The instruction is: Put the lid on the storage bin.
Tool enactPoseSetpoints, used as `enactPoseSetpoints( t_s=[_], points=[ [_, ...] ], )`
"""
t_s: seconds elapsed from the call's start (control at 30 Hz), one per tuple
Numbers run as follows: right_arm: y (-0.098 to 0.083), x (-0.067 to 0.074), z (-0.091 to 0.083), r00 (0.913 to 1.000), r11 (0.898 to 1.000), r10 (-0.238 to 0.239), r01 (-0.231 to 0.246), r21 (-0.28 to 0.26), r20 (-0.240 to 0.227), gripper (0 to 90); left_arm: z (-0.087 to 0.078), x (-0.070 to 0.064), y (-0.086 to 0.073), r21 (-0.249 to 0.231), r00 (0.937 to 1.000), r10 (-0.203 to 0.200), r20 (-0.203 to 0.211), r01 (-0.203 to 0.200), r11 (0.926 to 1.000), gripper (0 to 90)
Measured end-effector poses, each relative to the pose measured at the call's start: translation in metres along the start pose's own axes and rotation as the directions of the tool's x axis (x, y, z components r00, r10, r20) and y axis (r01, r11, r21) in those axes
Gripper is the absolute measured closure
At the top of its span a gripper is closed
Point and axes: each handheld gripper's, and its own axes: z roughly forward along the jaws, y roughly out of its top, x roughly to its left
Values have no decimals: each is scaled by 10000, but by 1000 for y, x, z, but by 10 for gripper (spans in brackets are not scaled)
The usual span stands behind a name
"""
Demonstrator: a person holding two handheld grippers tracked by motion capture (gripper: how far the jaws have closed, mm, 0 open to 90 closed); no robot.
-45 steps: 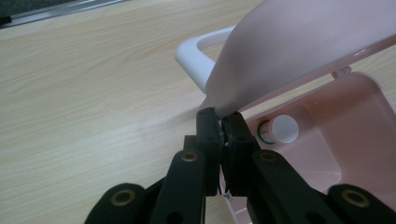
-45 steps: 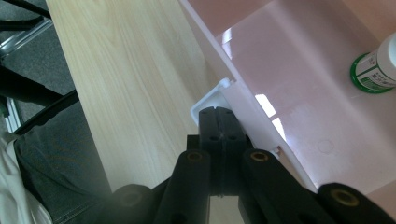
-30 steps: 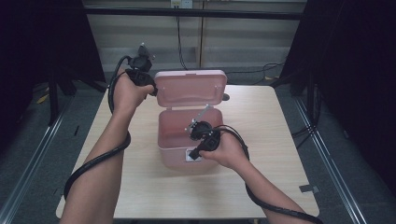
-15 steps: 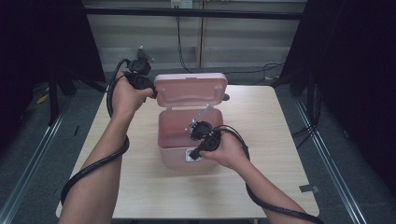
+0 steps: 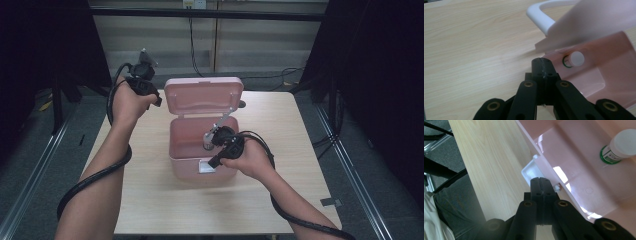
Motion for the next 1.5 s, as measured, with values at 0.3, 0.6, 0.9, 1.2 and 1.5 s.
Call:
enactPoseSetpoints(
  t_s=[0.3,0.6,0.9,1.2,1.5],
  points=[
    [-2,-8,-12,9999,10000,72,-72,26,134,900,-8,19,28,-219,9989,-471,83,473,9986,900],
    [-7,-19,-10,9997,9997,225,-226,88,91,900,-8,7,57,-214,9983,-318,498,329,9992,900],
    [-12,-22,-17,9990,9993,359,-356,-131,252,900,-2,-4,53,-151,9953,-314,912,329,9993,900],
    [-12,-26,-26,9981,9985,428,-412,-359,434,900,-4,-7,45,-240,9948,-251,988,276,9993,900],
    [-11,-38,-37,9963,9948,764,-736,-709,384,900,-6,-10,41,-317,9955,-149,939,180,9993,900]
  ],
)
